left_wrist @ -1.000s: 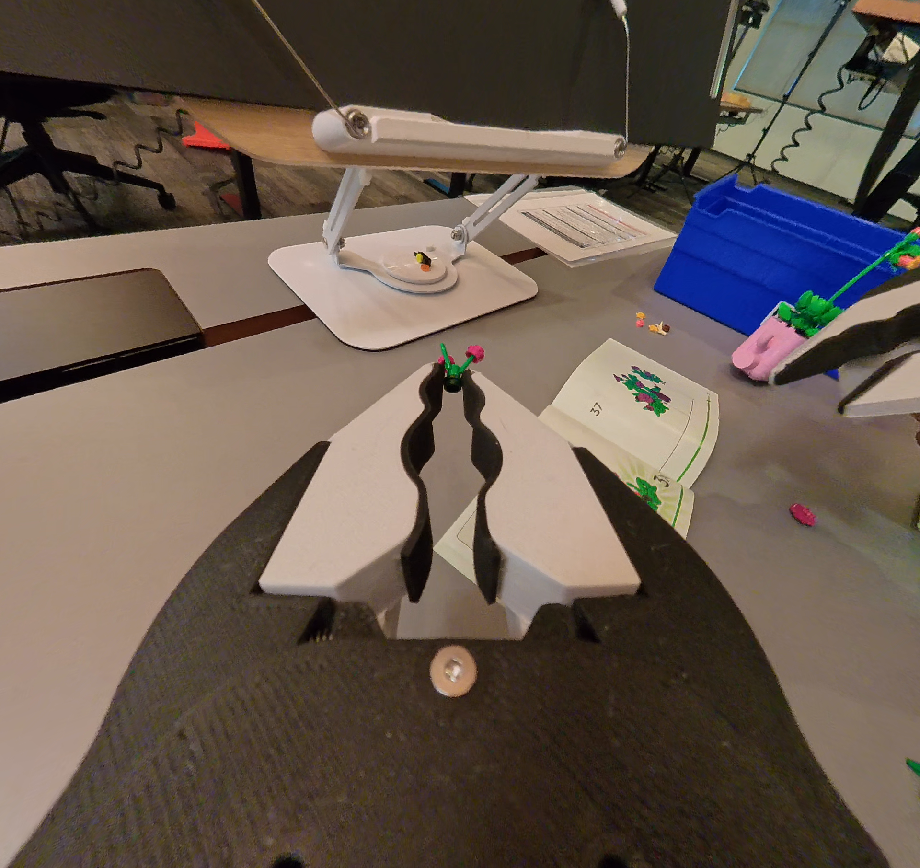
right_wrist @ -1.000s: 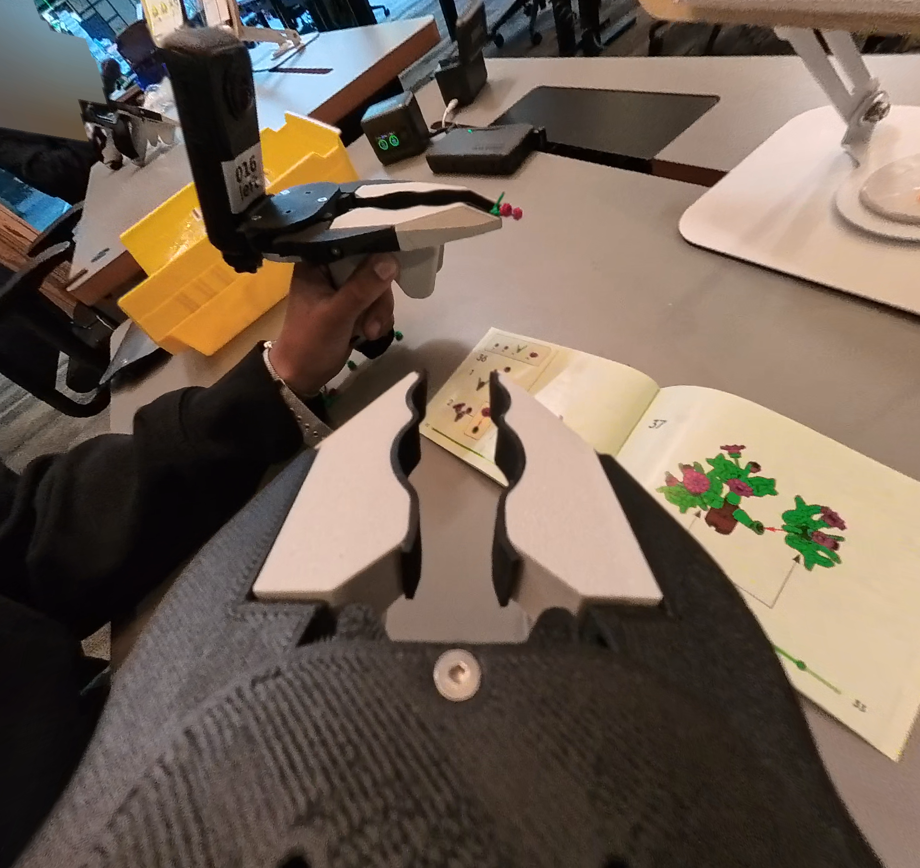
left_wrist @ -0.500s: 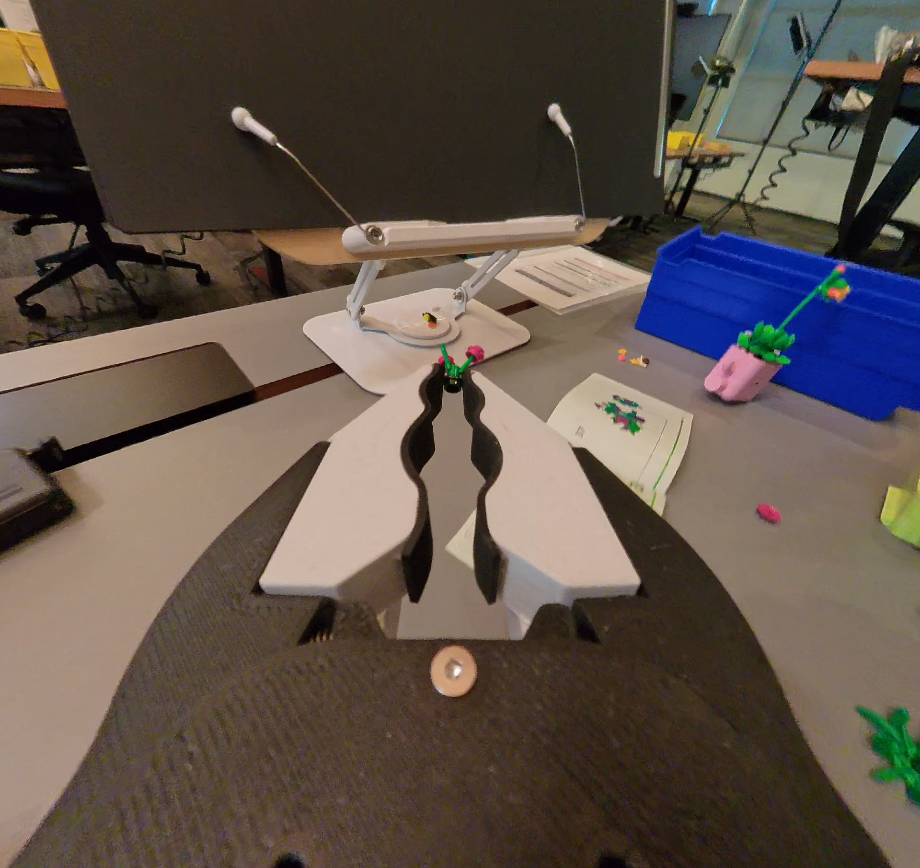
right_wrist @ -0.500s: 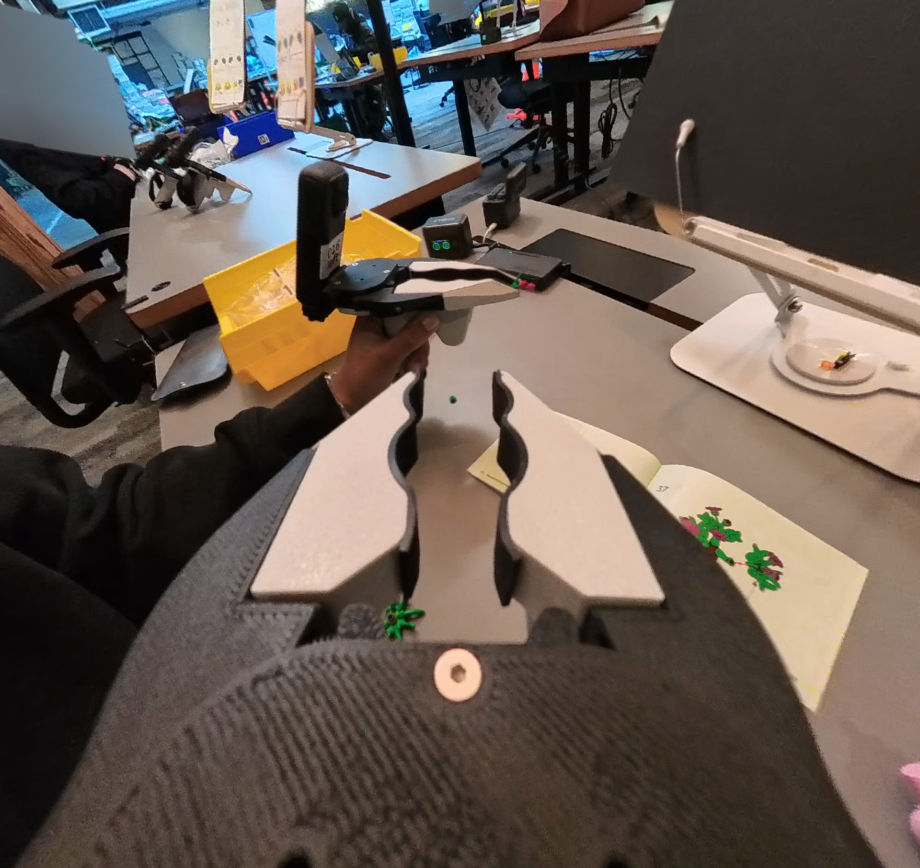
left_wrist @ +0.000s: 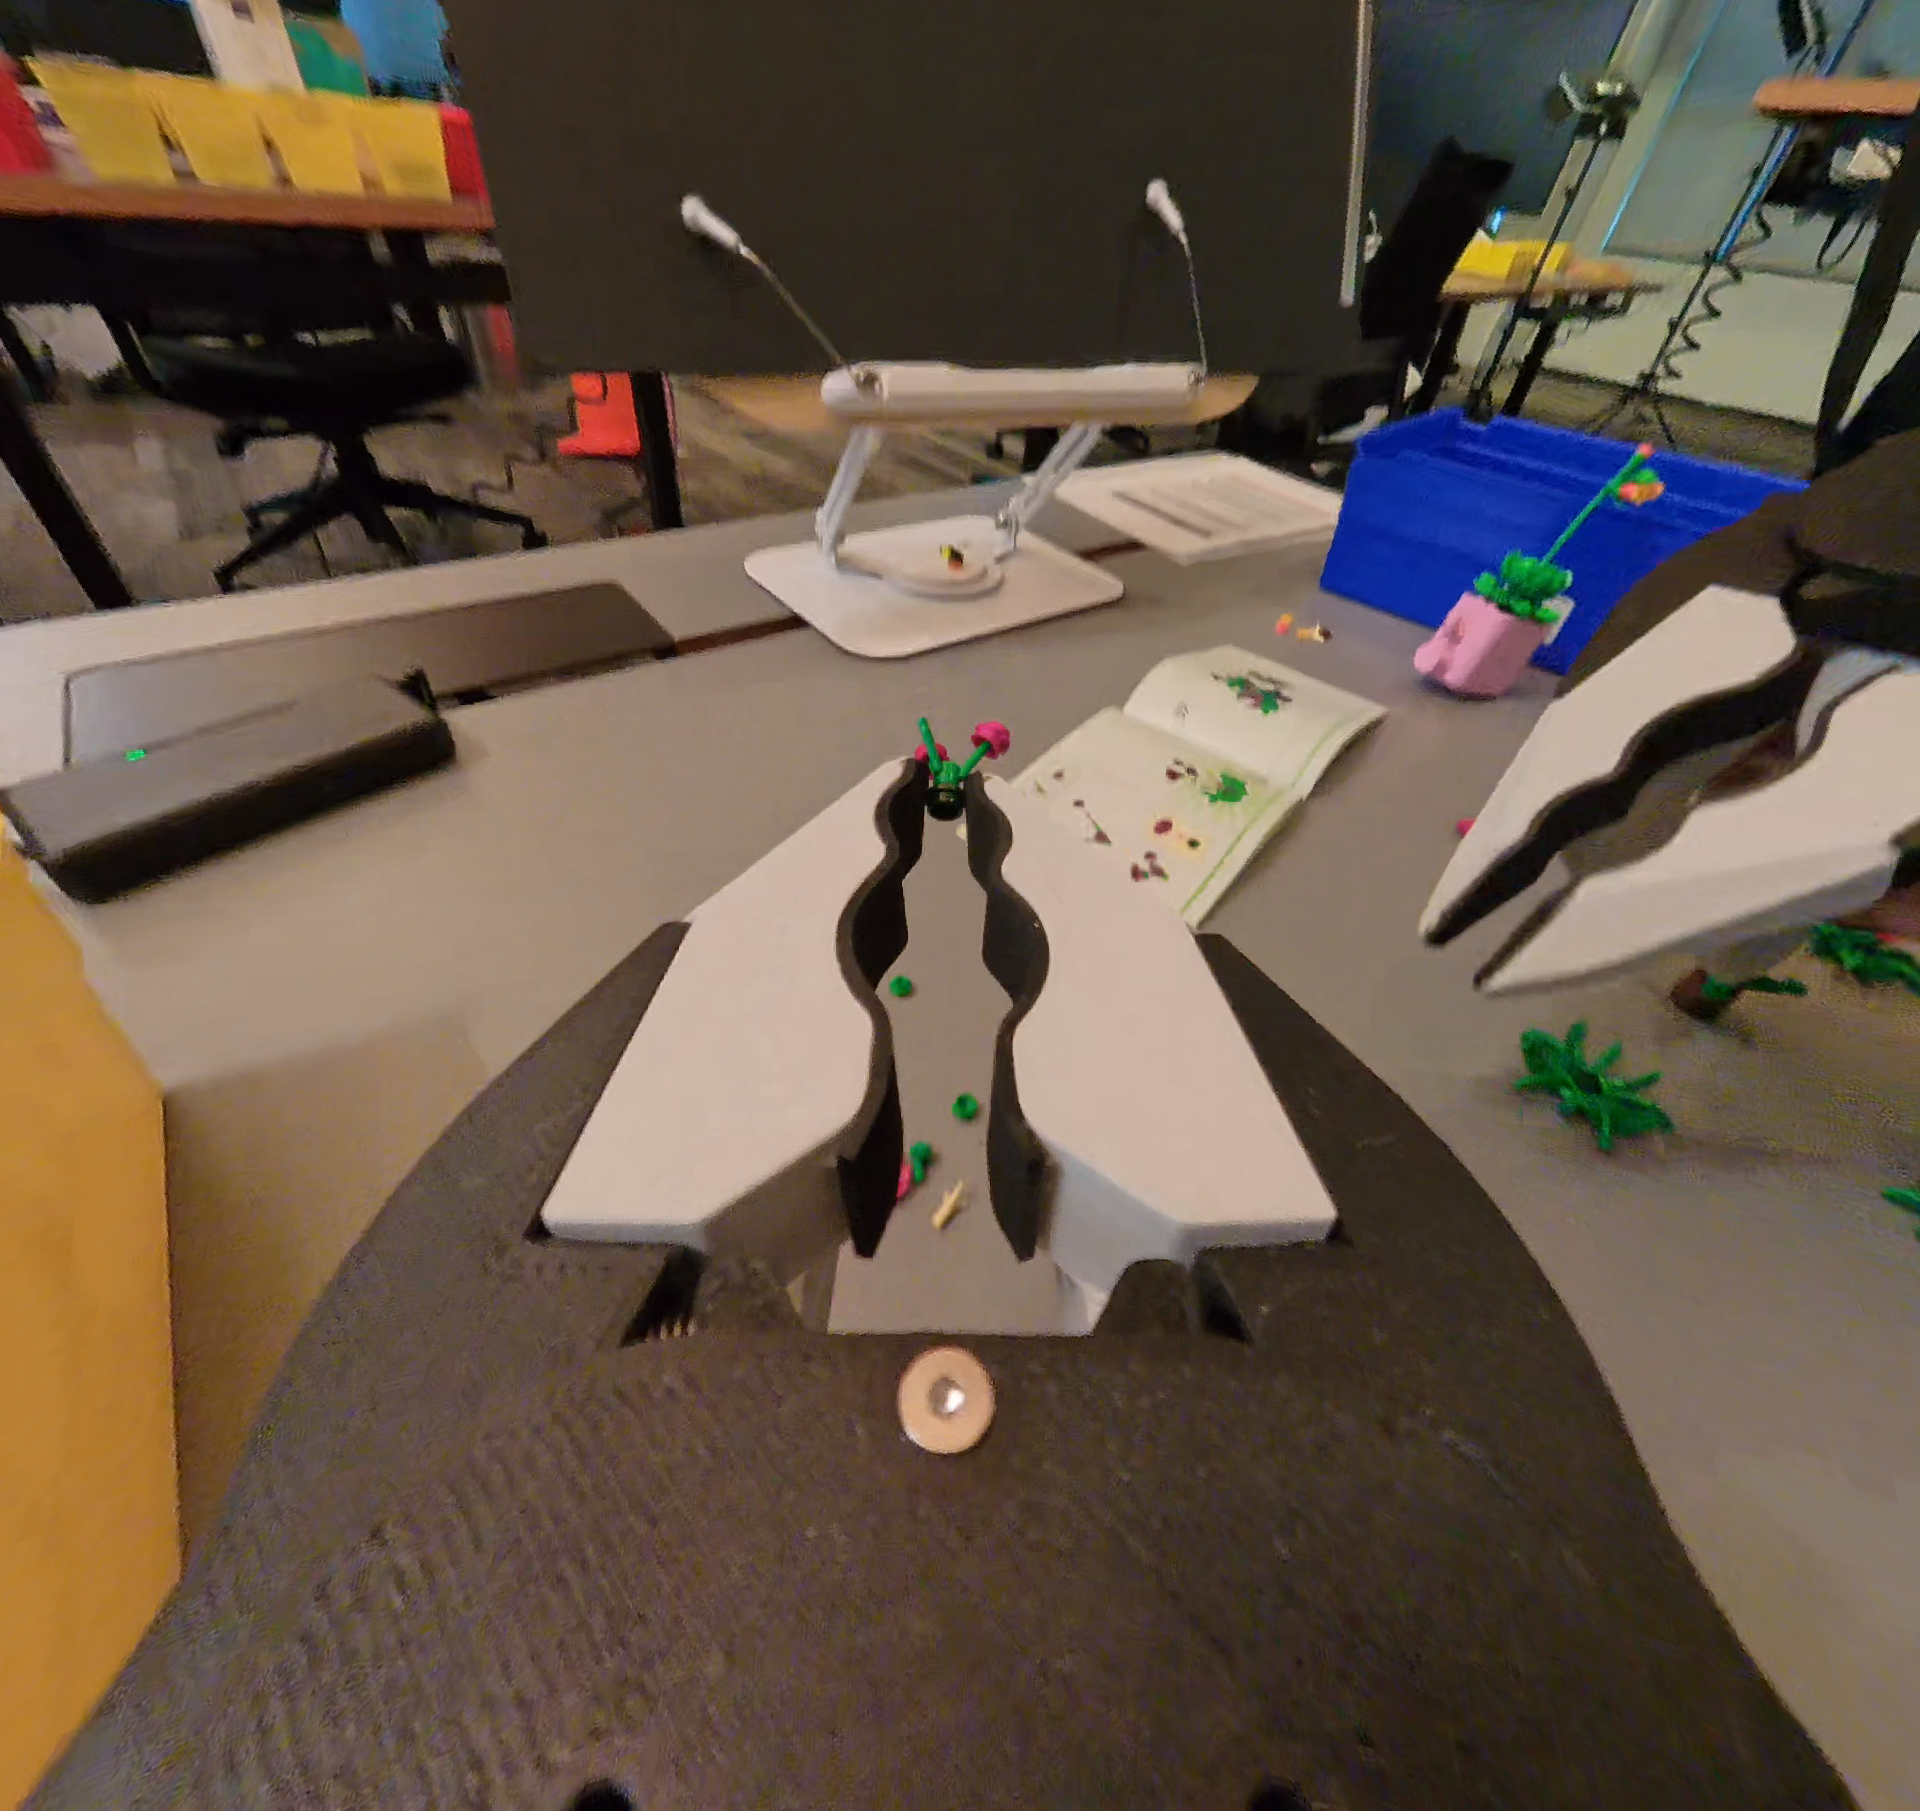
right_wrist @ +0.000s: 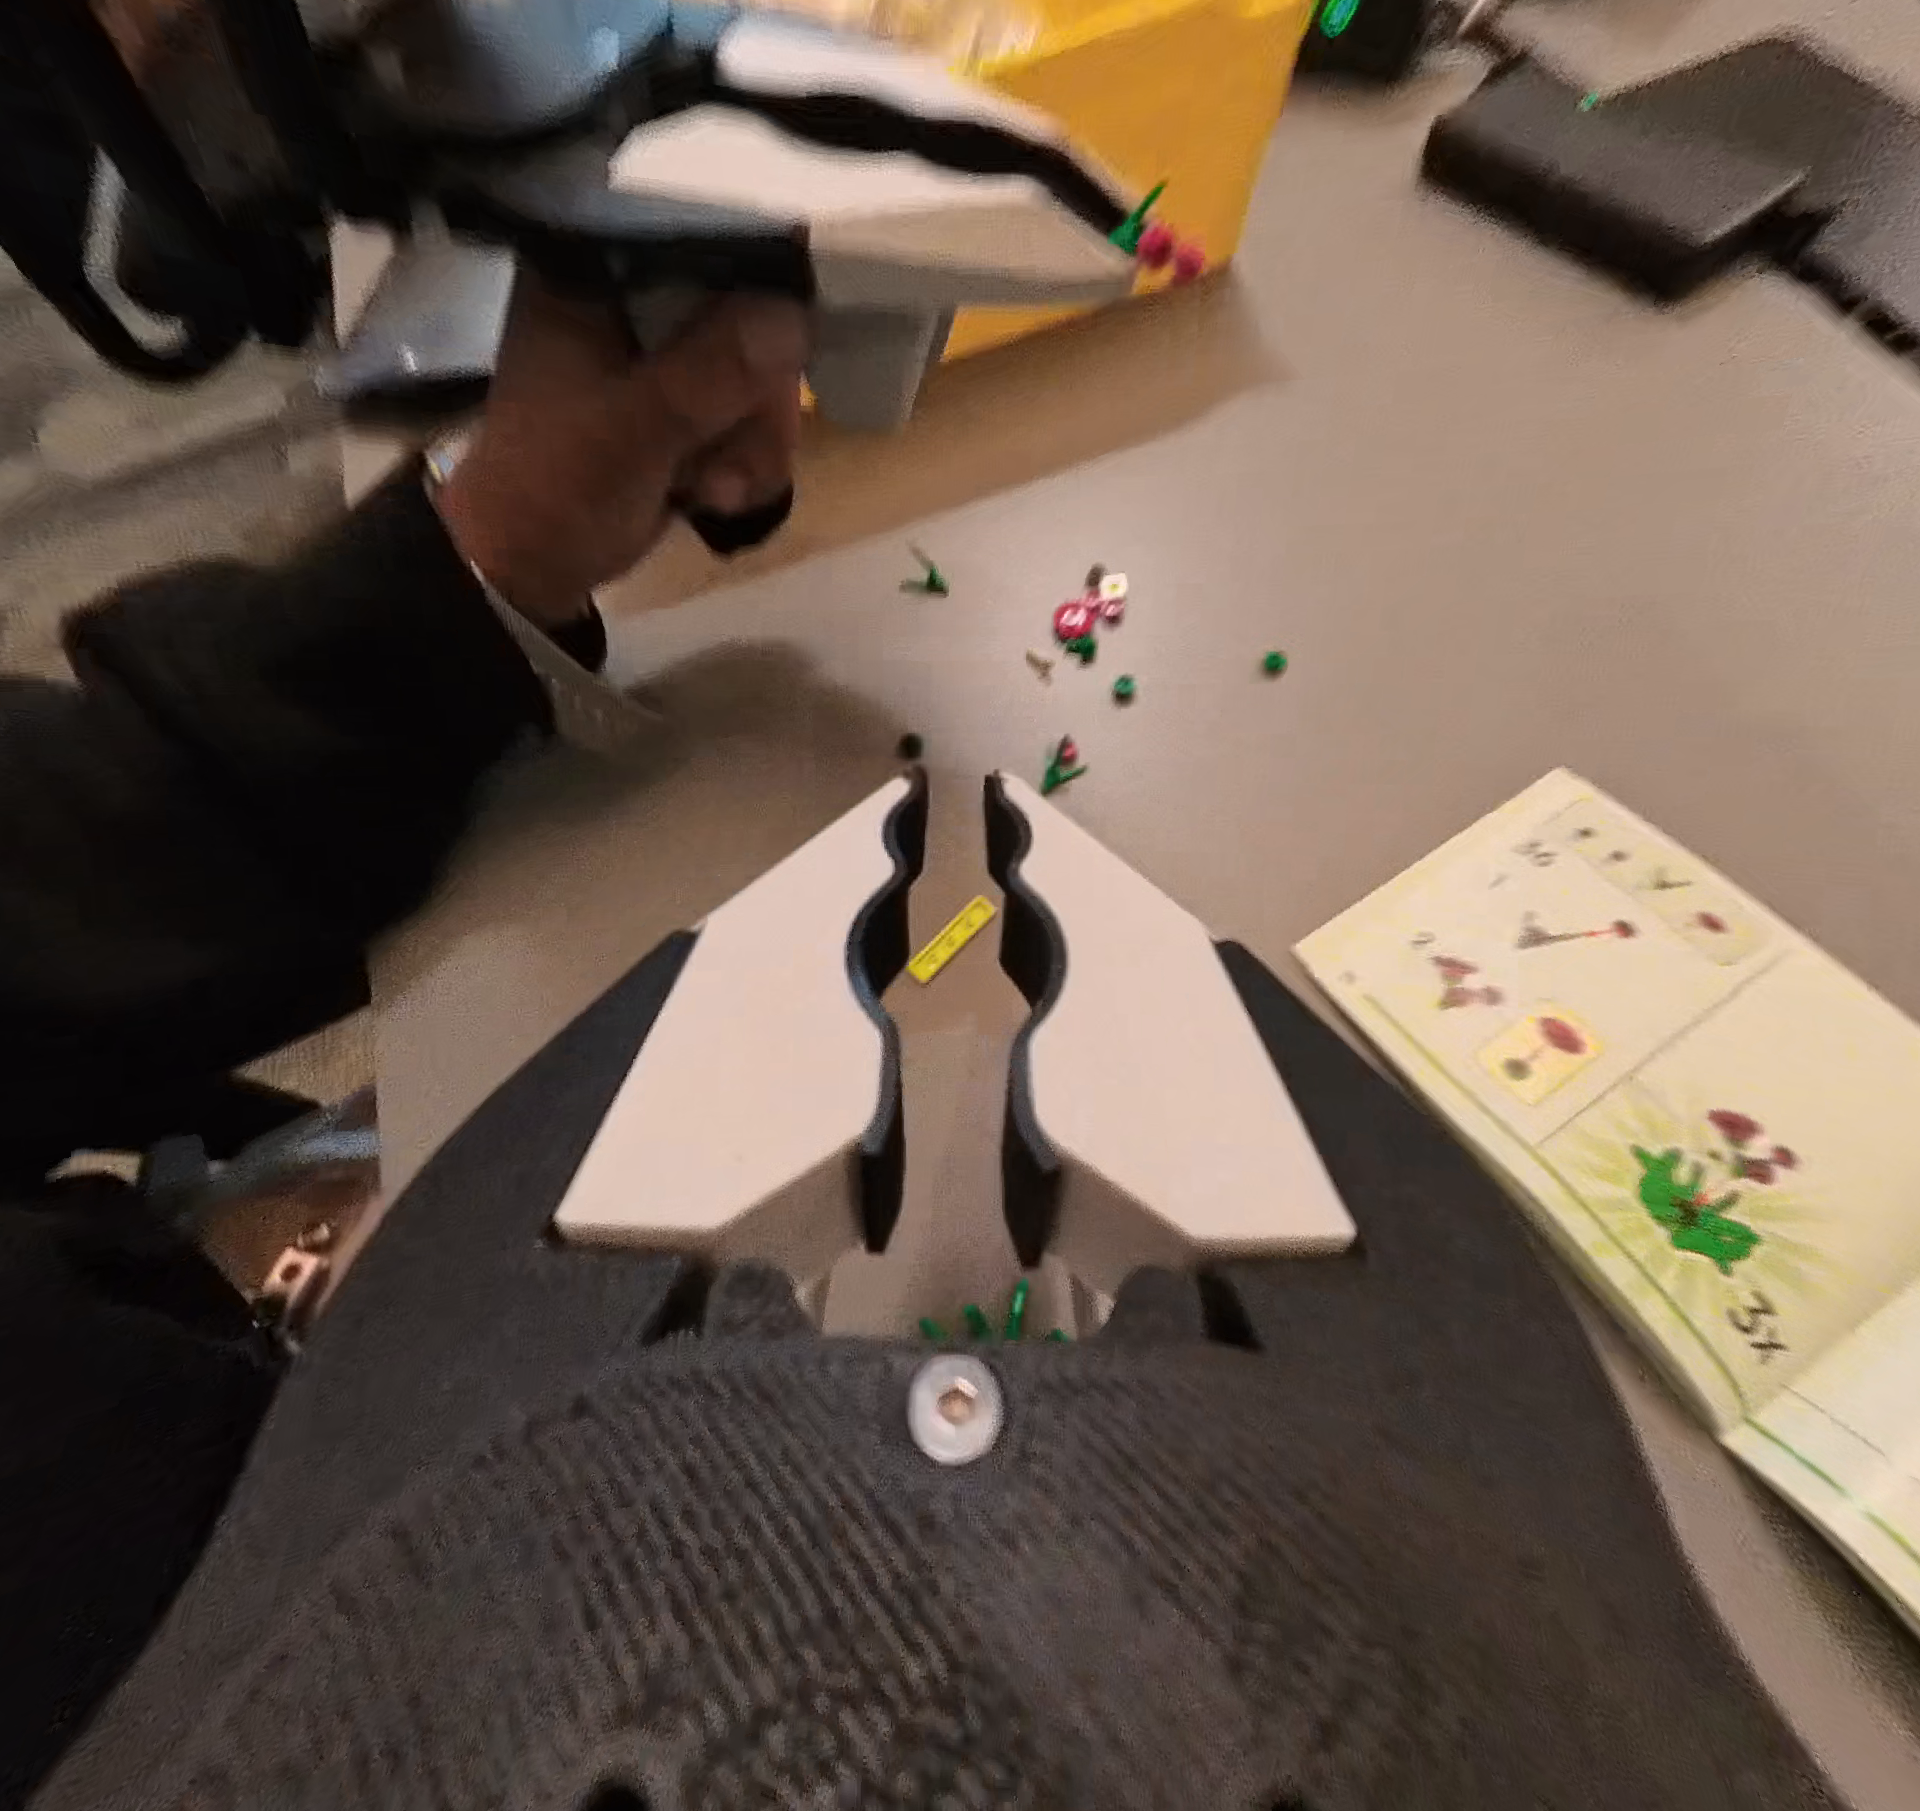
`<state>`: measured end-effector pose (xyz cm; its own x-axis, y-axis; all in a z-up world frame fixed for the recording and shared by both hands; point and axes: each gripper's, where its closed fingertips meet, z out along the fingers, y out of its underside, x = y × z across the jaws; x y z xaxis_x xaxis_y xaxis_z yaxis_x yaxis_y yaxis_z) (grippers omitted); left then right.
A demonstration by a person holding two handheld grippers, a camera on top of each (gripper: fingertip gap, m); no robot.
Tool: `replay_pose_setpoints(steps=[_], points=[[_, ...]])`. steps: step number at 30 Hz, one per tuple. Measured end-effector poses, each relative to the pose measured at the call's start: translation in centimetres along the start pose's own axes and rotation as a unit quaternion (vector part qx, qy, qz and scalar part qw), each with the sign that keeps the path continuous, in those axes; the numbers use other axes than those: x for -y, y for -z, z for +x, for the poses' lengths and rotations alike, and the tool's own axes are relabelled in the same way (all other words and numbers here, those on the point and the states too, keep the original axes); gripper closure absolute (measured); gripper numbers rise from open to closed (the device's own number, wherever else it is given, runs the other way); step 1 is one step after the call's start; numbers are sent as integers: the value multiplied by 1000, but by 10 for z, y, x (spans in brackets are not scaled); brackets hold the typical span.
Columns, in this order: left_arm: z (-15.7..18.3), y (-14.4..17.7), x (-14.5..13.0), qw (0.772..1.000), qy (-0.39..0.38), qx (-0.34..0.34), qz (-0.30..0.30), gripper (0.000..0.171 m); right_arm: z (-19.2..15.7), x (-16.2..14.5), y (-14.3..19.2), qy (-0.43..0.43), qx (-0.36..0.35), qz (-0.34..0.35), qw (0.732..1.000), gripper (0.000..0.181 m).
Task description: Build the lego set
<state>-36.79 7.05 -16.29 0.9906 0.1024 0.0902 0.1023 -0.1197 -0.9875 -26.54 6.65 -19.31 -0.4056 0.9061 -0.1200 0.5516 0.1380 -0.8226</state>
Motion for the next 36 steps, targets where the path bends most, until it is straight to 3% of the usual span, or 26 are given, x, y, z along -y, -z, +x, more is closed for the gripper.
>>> replay_pose_setpoints(steps=[7,13,20,24,28,32,36], points=[[-13,5,-4,997,65,-41,-1,166,-26,-25,-58,7,28,-83,996,167],[-17,5,-3,998,54,-36,-5,166,-23,-39,-99,41,11,-161,986,166],[-25,9,5,997,64,-35,10,166,-17,-48,-115,54,10,-206,977,166],[-22,11,12,997,67,-41,23,166,-15,-48,-116,65,3,-216,974,176],[-22,12,14,996,71,-40,26,166,-2,-46,-85,82,-32,-223,971,176],[-15,6,13,996,70,-50,23,166,32,-51,-9,52,-99,-210,971,176],[-3,-6,10,995,70,-69,16,166,40,-82,48,-3,-110,-191,975,176]])
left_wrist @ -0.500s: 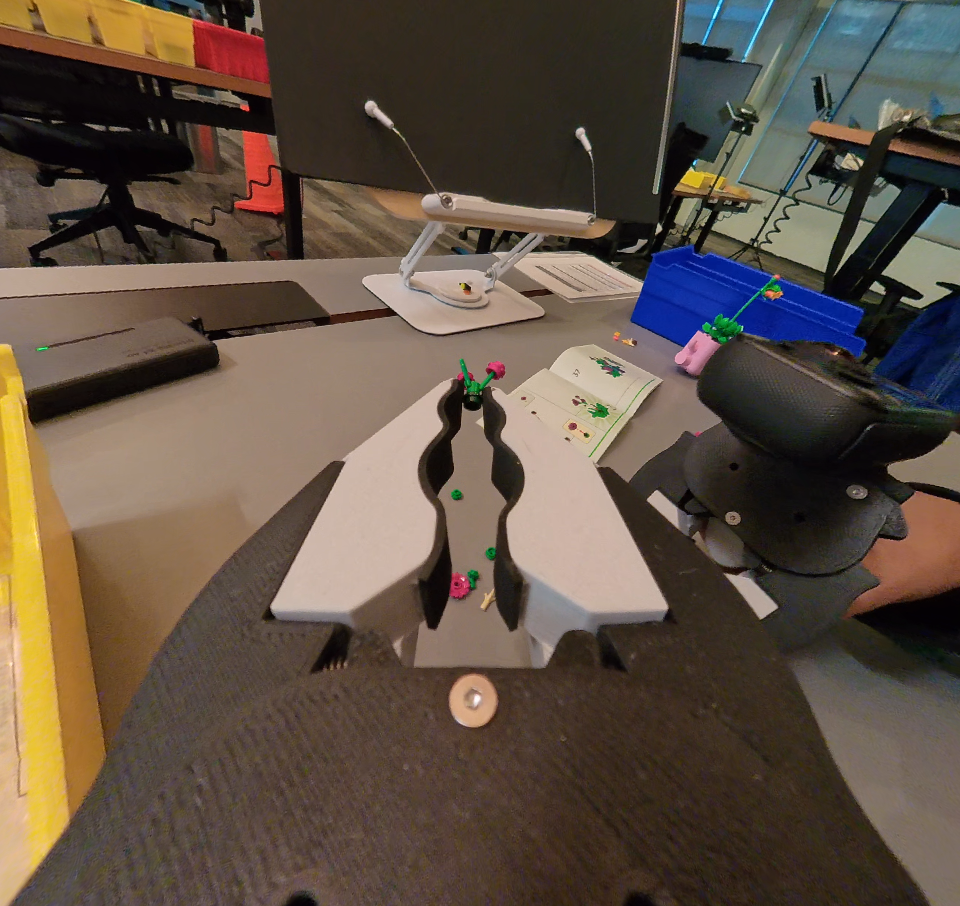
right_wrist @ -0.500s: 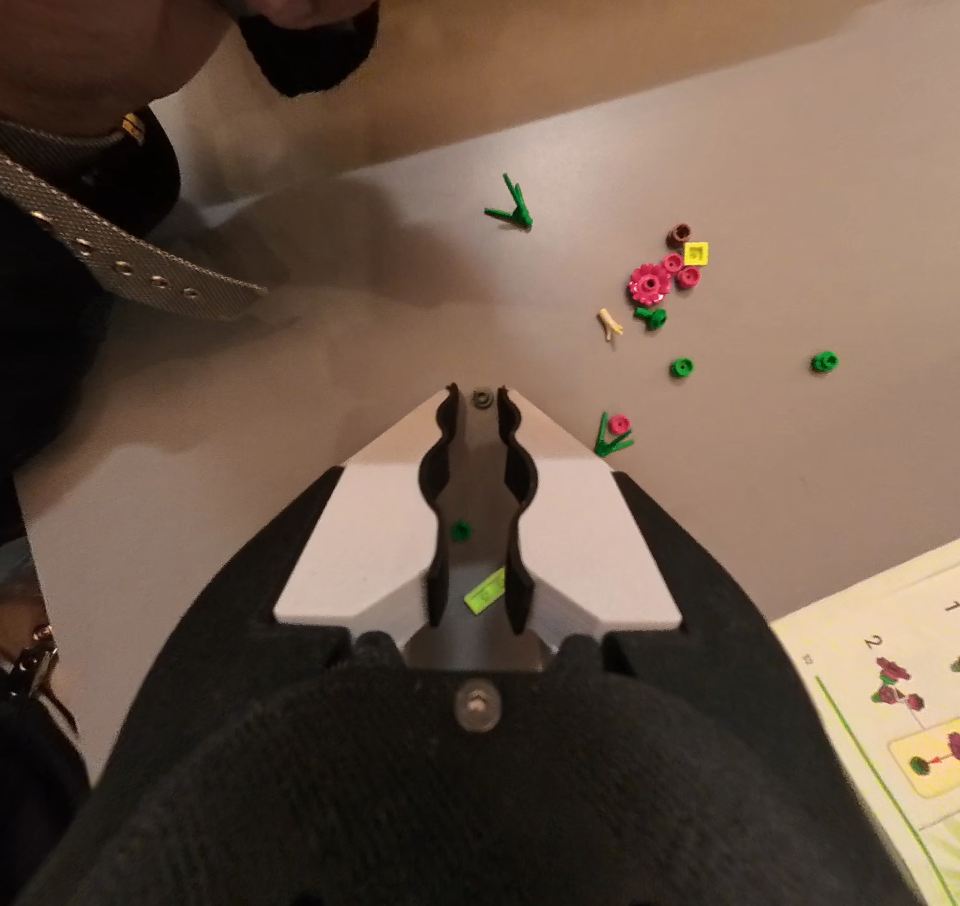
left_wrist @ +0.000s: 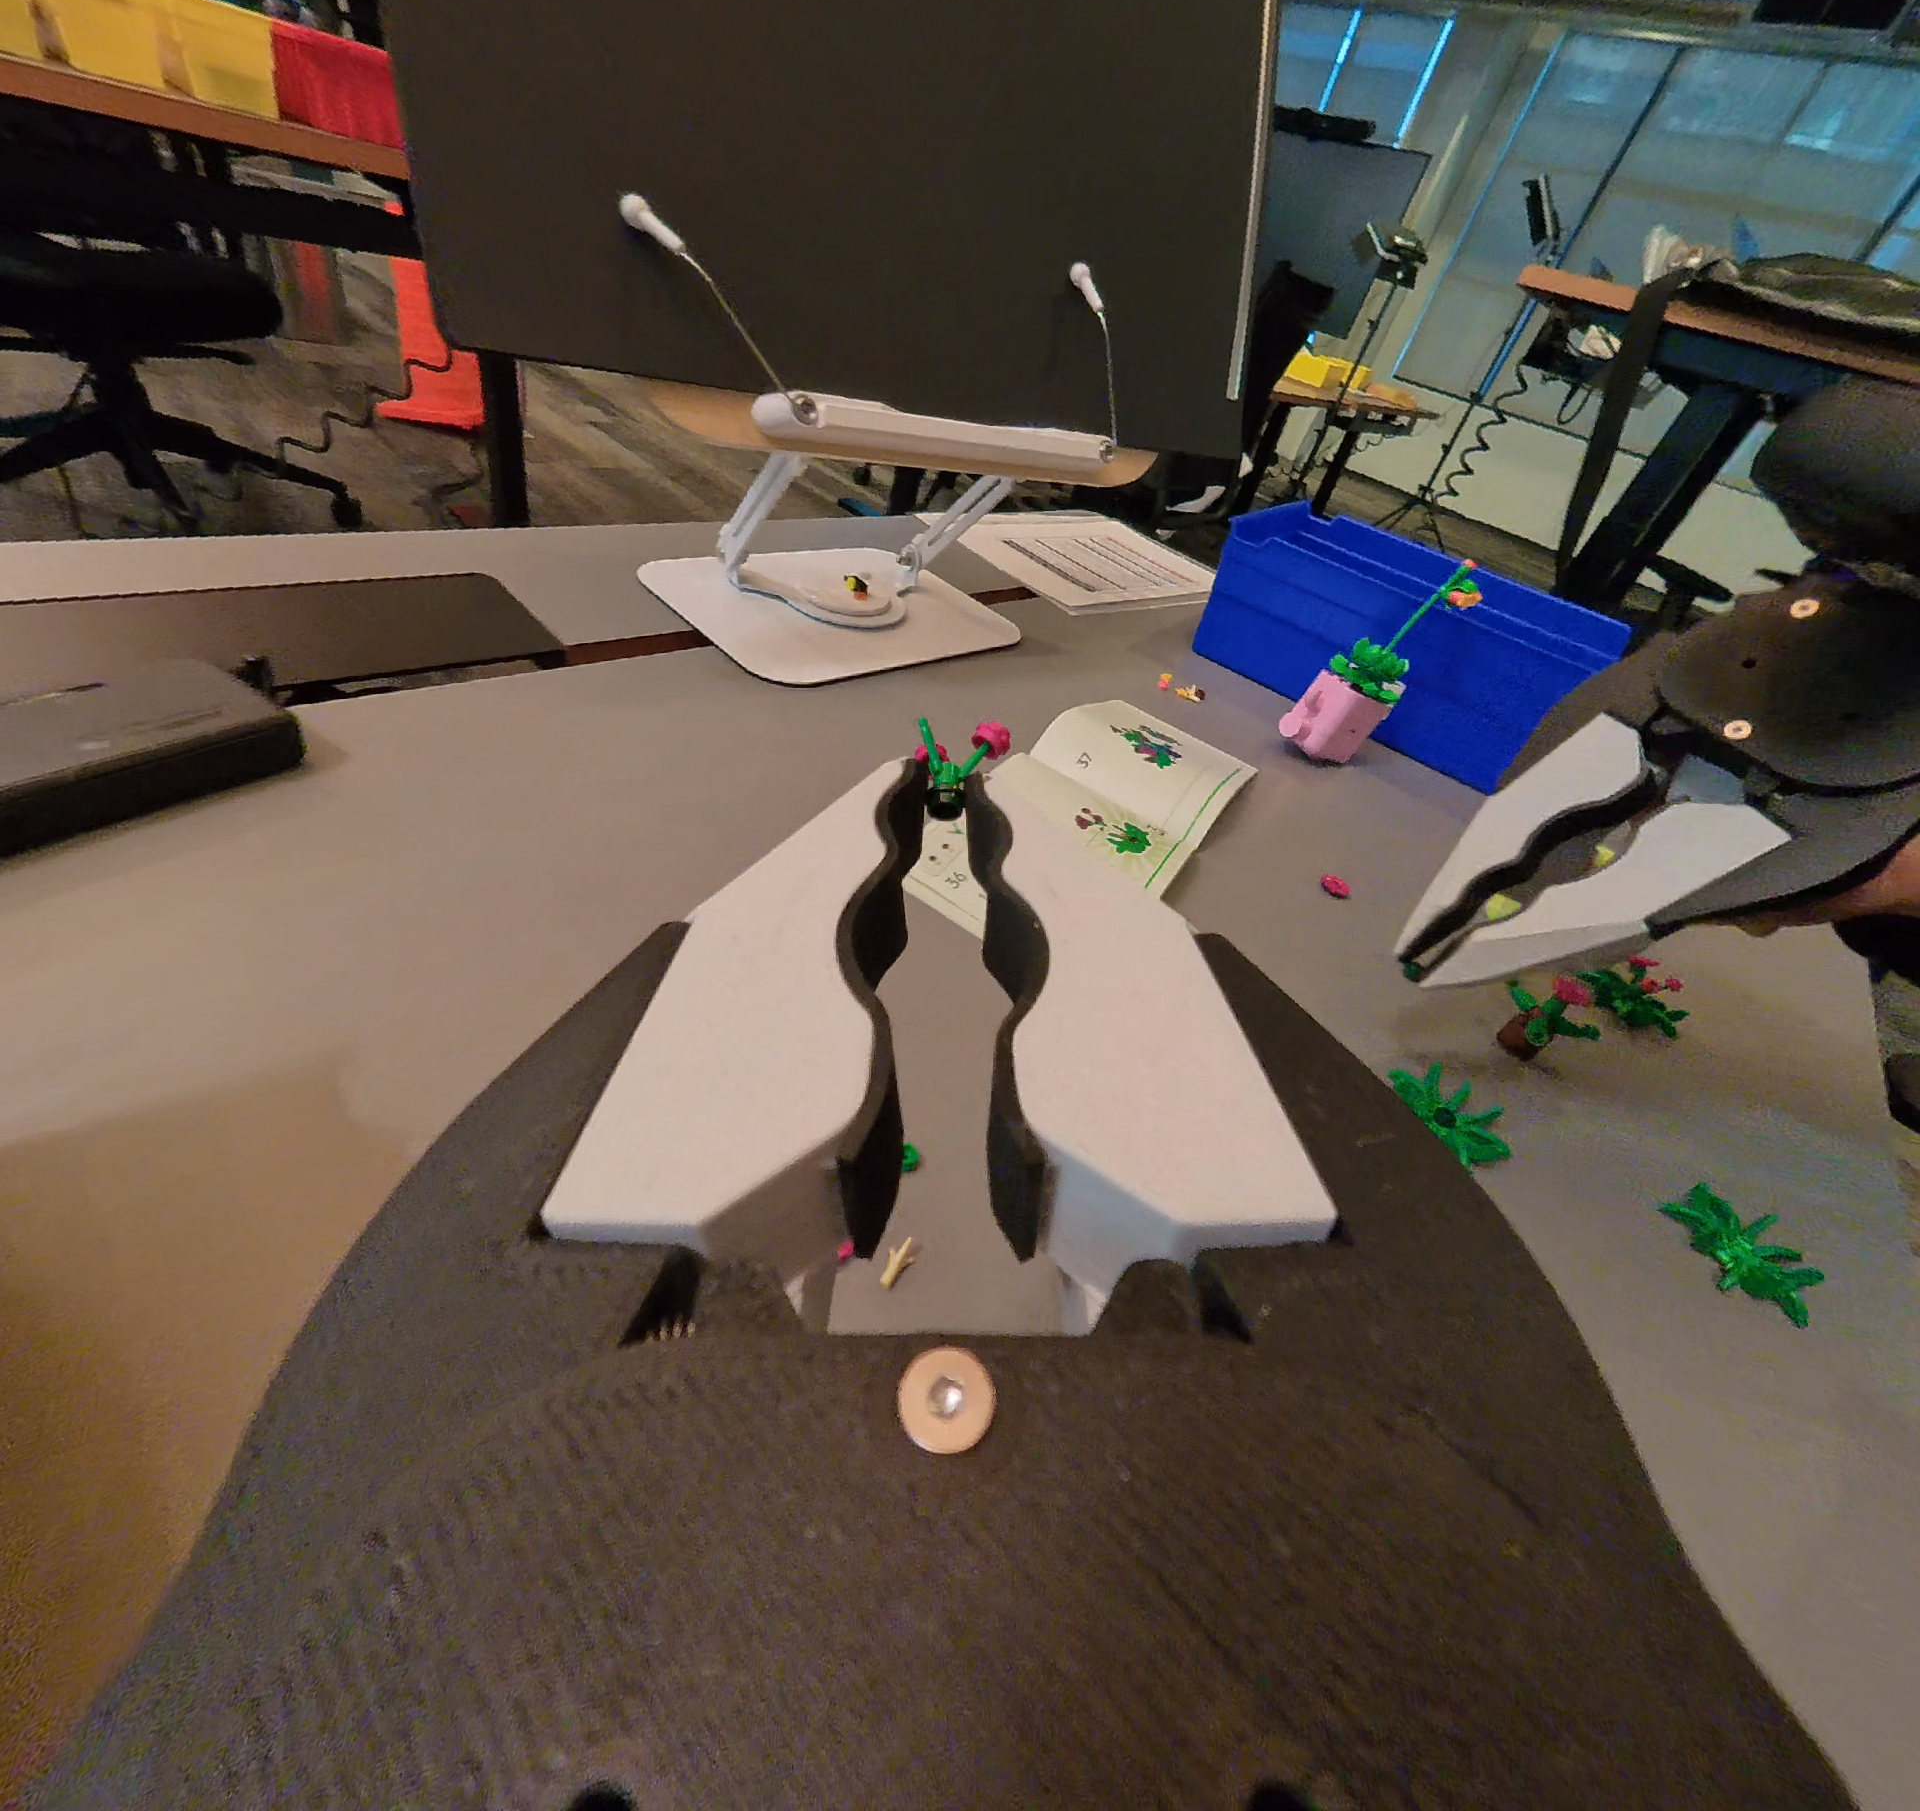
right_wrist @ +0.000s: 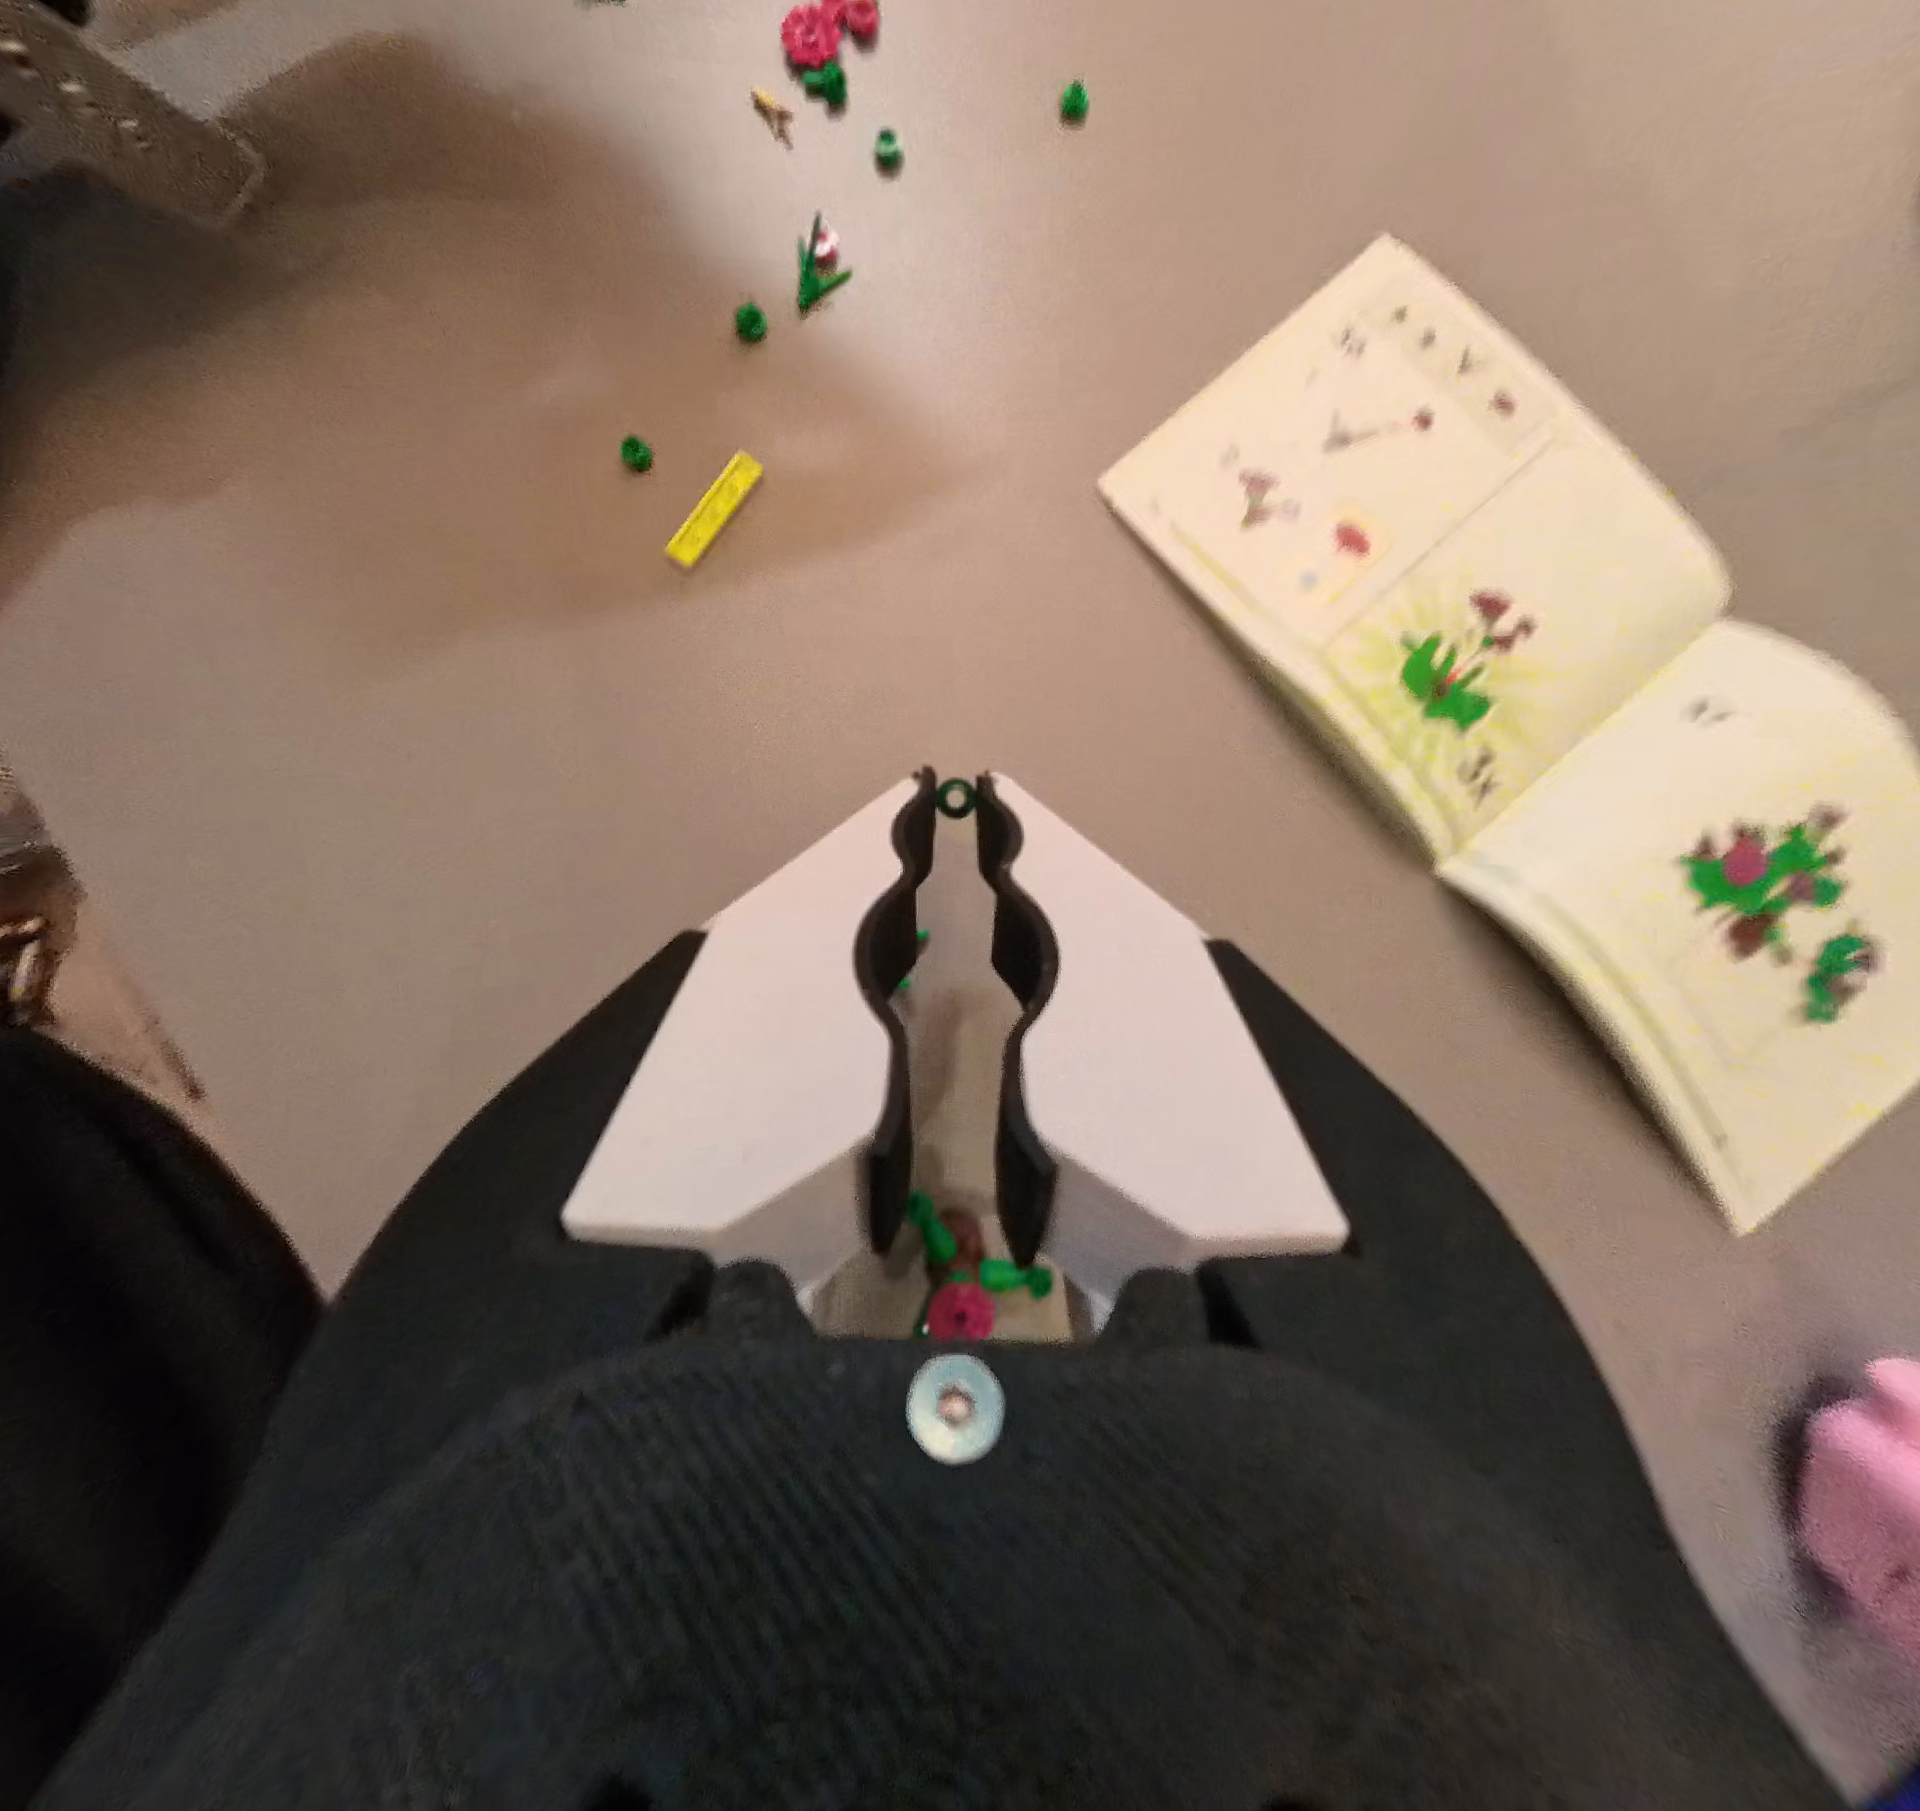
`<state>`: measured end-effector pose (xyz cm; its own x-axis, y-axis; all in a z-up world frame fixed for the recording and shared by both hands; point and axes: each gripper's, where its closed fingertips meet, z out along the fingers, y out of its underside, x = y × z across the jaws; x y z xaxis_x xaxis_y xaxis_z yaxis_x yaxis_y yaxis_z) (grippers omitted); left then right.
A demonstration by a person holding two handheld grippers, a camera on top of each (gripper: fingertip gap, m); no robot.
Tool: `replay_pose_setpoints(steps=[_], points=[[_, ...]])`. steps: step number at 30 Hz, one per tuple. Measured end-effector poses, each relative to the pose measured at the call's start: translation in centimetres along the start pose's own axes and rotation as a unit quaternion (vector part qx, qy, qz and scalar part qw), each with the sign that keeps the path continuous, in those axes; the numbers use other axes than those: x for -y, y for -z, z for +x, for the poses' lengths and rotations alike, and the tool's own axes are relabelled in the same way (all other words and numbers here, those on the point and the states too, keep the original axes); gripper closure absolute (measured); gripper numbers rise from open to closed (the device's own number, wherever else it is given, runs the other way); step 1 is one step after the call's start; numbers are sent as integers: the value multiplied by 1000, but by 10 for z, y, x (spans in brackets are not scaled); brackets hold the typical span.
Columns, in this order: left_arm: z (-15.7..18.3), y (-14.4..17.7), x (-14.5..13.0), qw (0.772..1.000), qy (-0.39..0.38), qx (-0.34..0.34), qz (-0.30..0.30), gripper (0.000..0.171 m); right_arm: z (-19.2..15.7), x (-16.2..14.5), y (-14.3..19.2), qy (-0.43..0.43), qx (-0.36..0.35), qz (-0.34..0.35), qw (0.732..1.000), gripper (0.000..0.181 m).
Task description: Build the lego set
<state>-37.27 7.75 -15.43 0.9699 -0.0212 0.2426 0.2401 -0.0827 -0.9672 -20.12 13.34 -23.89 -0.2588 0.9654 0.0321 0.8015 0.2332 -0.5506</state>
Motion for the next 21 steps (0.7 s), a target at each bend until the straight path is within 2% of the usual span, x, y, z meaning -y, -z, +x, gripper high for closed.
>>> replay_pose_setpoints(steps=[4,9,13,21], points=[[12,-10,-4,1000,6,-20,-3,167,-20,-30,-3,-19,42,15,999,176],[15,-16,-12,1000,3,-18,-17,166,-24,-53,-13,-4,23,-14,1000,176],[13,-19,-18,999,8,-20,-24,166,-31,-58,6,-7,28,-11,1000,176],[18,-27,-24,999,13,-32,-31,166,-91,-100,36,30,83,-11,996,176]])
